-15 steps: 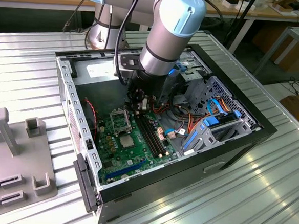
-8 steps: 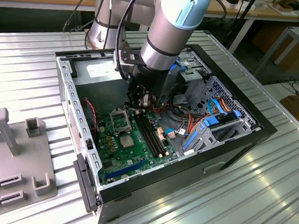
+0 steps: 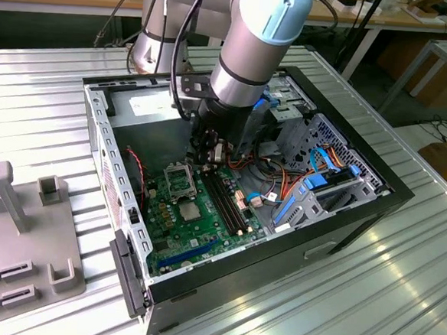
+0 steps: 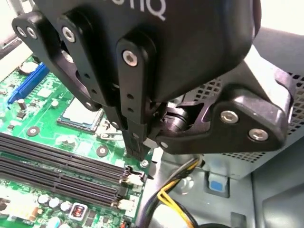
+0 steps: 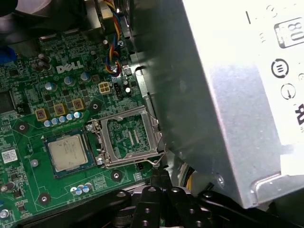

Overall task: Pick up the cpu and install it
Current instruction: 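Close the cpu cover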

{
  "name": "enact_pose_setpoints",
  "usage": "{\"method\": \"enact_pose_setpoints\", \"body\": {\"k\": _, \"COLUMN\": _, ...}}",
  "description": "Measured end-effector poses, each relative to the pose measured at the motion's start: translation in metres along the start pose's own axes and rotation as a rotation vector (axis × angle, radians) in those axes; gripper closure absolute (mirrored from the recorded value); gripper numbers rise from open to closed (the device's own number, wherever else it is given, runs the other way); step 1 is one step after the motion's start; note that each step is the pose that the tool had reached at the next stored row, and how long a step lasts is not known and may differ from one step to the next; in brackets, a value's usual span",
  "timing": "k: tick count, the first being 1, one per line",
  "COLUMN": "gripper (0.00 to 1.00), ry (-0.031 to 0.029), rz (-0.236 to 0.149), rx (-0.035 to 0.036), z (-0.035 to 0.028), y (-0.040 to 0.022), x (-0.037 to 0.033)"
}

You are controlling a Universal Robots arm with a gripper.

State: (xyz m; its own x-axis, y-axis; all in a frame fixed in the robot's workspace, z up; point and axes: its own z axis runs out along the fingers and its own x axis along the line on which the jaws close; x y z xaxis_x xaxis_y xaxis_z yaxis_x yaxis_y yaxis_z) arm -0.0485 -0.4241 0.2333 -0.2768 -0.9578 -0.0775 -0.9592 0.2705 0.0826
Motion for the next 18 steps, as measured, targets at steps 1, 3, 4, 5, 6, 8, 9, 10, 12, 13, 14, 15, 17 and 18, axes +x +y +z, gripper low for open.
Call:
{"method": "enact_pose_setpoints", "body": {"k": 1, "gripper": 0.89, "ry": -0.0102, "rz": 0.000, "rx": -0.0032, "z": -0.0001, "y": -0.0001, "x": 0.0007}}
{"method": "enact_pose_setpoints", "body": {"k": 3, "gripper": 0.89, "ry": -0.0402, "rz": -0.002, "rx": -0.0116, "z": -0.0001, "y": -0.0006, "x": 0.0030}}
{"method": "enact_pose_setpoints", "body": {"k": 4, "gripper": 0.89, "ry": -0.0588, "rz": -0.003, "rx": -0.0171, "z": -0.0002, "y": -0.0012, "x": 0.0057}}
{"method": "enact_pose_setpoints", "body": {"k": 5, "gripper": 0.89, "ry": -0.0690, "rz": -0.004, "rx": -0.0200, "z": -0.0003, "y": -0.0016, "x": 0.0075}}
{"method": "enact_pose_setpoints", "body": {"k": 6, "gripper": 0.89, "ry": -0.0830, "rz": -0.005, "rx": -0.0241, "z": -0.0004, "y": -0.0022, "x": 0.0100}}
{"method": "enact_pose_setpoints", "body": {"k": 8, "gripper": 0.89, "ry": -0.1067, "rz": -0.006, "rx": -0.0309, "z": -0.0005, "y": -0.0032, "x": 0.0142}}
{"method": "enact_pose_setpoints", "body": {"k": 9, "gripper": 0.89, "ry": -0.1210, "rz": -0.007, "rx": -0.0350, "z": -0.0004, "y": -0.0037, "x": 0.0160}}
{"method": "enact_pose_setpoints", "body": {"k": 10, "gripper": 0.89, "ry": -0.1361, "rz": -0.008, "rx": -0.0394, "z": -0.0005, "y": -0.0043, "x": 0.0181}}
{"method": "enact_pose_setpoints", "body": {"k": 12, "gripper": 0.89, "ry": -0.1510, "rz": -0.009, "rx": -0.0437, "z": 0.0004, "y": -0.0058, "x": 0.0232}}
{"method": "enact_pose_setpoints", "body": {"k": 13, "gripper": 0.89, "ry": -0.1528, "rz": -0.009, "rx": -0.0442, "z": 0.0013, "y": -0.0062, "x": 0.0246}}
{"method": "enact_pose_setpoints", "body": {"k": 14, "gripper": 0.89, "ry": -0.1538, "rz": -0.009, "rx": -0.0444, "z": 0.0026, "y": -0.0066, "x": 0.0257}}
{"method": "enact_pose_setpoints", "body": {"k": 15, "gripper": 0.89, "ry": -0.1546, "rz": -0.009, "rx": -0.0446, "z": 0.0037, "y": -0.0067, "x": 0.0262}}
{"method": "enact_pose_setpoints", "body": {"k": 17, "gripper": 0.89, "ry": -0.1547, "rz": -0.009, "rx": -0.0448, "z": 0.0045, "y": -0.0069, "x": 0.0265}}
{"method": "enact_pose_setpoints", "body": {"k": 18, "gripper": 0.89, "ry": -0.1548, "rz": -0.009, "rx": -0.0448, "z": 0.0045, "y": -0.0069, "x": 0.0265}}
